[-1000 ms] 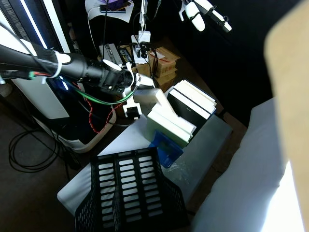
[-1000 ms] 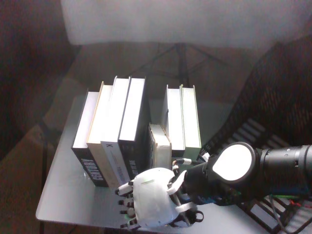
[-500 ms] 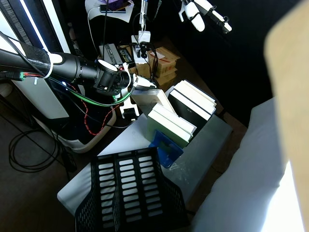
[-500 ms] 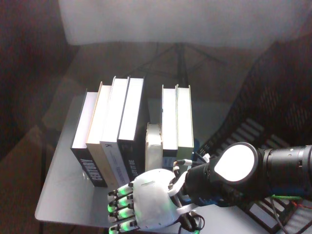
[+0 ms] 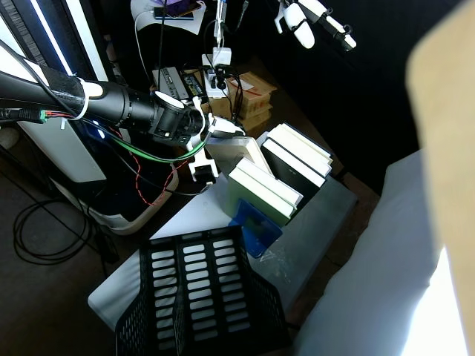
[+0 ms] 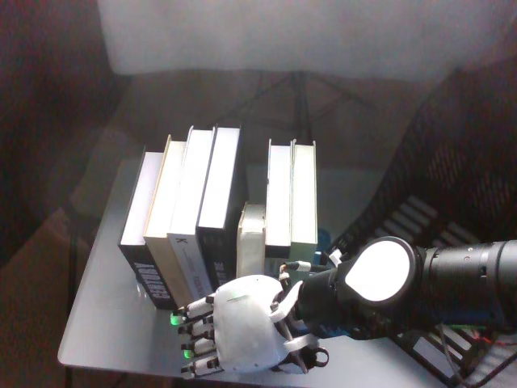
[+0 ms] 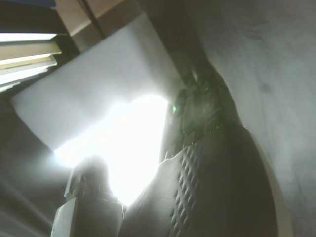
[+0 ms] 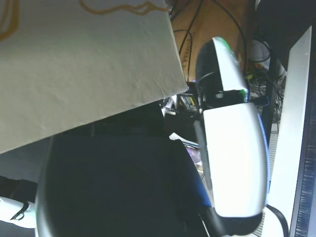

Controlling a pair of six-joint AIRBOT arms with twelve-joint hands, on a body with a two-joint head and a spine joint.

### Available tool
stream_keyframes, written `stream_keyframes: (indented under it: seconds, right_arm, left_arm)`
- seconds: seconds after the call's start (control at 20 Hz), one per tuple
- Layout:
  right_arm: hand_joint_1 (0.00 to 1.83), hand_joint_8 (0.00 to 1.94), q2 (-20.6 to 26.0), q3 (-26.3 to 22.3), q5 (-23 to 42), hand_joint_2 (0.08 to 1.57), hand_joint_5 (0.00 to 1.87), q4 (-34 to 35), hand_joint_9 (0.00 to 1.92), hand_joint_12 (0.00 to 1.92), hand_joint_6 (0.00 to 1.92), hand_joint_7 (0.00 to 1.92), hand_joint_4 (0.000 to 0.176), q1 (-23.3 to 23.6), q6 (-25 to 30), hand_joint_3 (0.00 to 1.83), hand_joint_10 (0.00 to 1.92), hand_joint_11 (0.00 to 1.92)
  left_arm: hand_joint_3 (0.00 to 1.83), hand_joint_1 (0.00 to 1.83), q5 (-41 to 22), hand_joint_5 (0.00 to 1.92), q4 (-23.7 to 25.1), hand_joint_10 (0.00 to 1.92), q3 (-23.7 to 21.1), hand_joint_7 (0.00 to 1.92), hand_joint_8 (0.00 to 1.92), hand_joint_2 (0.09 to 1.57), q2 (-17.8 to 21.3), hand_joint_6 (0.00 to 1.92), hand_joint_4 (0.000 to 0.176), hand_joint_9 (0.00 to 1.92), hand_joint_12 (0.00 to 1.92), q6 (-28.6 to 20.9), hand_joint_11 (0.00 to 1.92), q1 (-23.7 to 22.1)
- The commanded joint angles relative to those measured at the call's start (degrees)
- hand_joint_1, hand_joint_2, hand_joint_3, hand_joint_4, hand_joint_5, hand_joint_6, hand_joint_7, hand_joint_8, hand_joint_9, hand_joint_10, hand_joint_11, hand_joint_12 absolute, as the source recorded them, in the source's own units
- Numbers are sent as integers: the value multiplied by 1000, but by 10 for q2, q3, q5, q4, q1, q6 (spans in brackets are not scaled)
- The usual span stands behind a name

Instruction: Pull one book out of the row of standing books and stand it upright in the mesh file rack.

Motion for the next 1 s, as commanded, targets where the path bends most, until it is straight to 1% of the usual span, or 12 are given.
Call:
stream_keyframes:
  seconds: [0.0, 0.2, 0.25, 0.3, 0.35, 0.5, 0.55, 0.6, 0.75, 0.85, 0.9, 0.95]
  right_arm:
    - [1122, 23, 5, 5, -17, 1194, 164, 3, 141, 0, 54, 218, 0, -5, 6, 0, 31, 0]
    - [1077, 28, 3, 7, -17, 1175, 214, 3, 145, 0, 66, 269, 0, -6, 6, 0, 32, 0]
    - [1148, 32, 2, 8, -17, 1133, 257, 3, 158, 0, 81, 292, 0, -6, 7, 0, 39, 0]
    - [1094, 11, 2, 9, -17, 1142, 205, 3, 111, 0, 57, 246, 0, -7, 8, 0, 18, 0]
    - [1126, 35, 2, 10, -17, 1081, 264, 3, 173, 0, 79, 310, 0, -7, 9, 0, 45, 0]
    - [1189, 21, 2, 10, -17, 1124, 227, 3, 169, 12, 56, 298, 0, -7, 10, 0, 42, 22]
    - [1150, 18, 2, 10, -17, 1103, 292, 3, 227, 441, 40, 353, 0, -8, 11, 0, 50, 4]
    - [1156, 3, 0, 11, -17, 1187, 197, 3, 127, 197, 24, 225, 0, -9, 12, 24, 24, 0]
    - [1107, 33, -2, 13, -17, 1166, 304, 3, 202, 286, 64, 341, 0, -10, 13, 11, 64, 0]
    - [1079, 5, -2, 14, -17, 1165, 261, 3, 156, 24, 35, 292, 0, -10, 13, 2, 43, 0]
    - [1057, 1, -2, 14, -17, 1190, 245, 3, 152, 4, 27, 275, 0, -10, 13, 13, 41, 0]
    - [1121, 21, -2, 14, -17, 1157, 308, 2, 200, 279, 23, 312, 0, -10, 13, 4, 46, 0]
  left_arm:
    - [0, 174, -70, 65, -13, 0, 2, 0, 0, 1388, 5, 4, 54, 0, 620, -3, 0, -1]
    - [1, 148, -71, 53, -13, 0, 3, 0, 0, 1395, 5, 1, 46, 0, 677, -3, 0, -1]
    - [1, 164, -71, 49, -13, 0, 3, 0, 0, 1401, 5, 1, 49, 0, 613, -3, 0, -1]
    - [0, 164, -71, 50, -13, 0, 3, 0, 0, 1399, 5, 2, 54, 0, 598, -3, 0, -1]
    - [1, 188, -71, 56, -13, 0, 3, 0, 0, 1402, 5, 4, 47, 0, 598, -3, 0, -1]
    - [0, 169, -72, 56, -13, 0, 3, 2, 1, 1395, 5, 4, 46, 0, 586, -3, 0, -1]
    - [0, 176, -72, 56, -13, 0, 3, 2, 0, 1396, 5, 2, 45, 0, 494, -3, 0, -1]
    - [0, 170, -72, 50, -13, 0, 3, 0, 0, 1400, 5, 2, 53, 0, 422, -3, 0, -1]
    - [0, 176, -72, 58, -13, 0, 3, 0, 0, 1406, 5, 4, 48, 0, 351, -4, 0, -1]
    - [0, 164, -72, 54, -13, 0, 3, 0, 0, 1405, 5, 2, 50, 0, 361, -4, 0, -1]
    - [1, 157, -72, 53, -13, 0, 2, 0, 1, 1405, 5, 1, 56, 0, 463, -4, 0, -1]
    - [0, 165, -73, 59, -13, 0, 2, 4, 1, 1400, 5, 2, 57, 0, 573, -4, 0, -1]
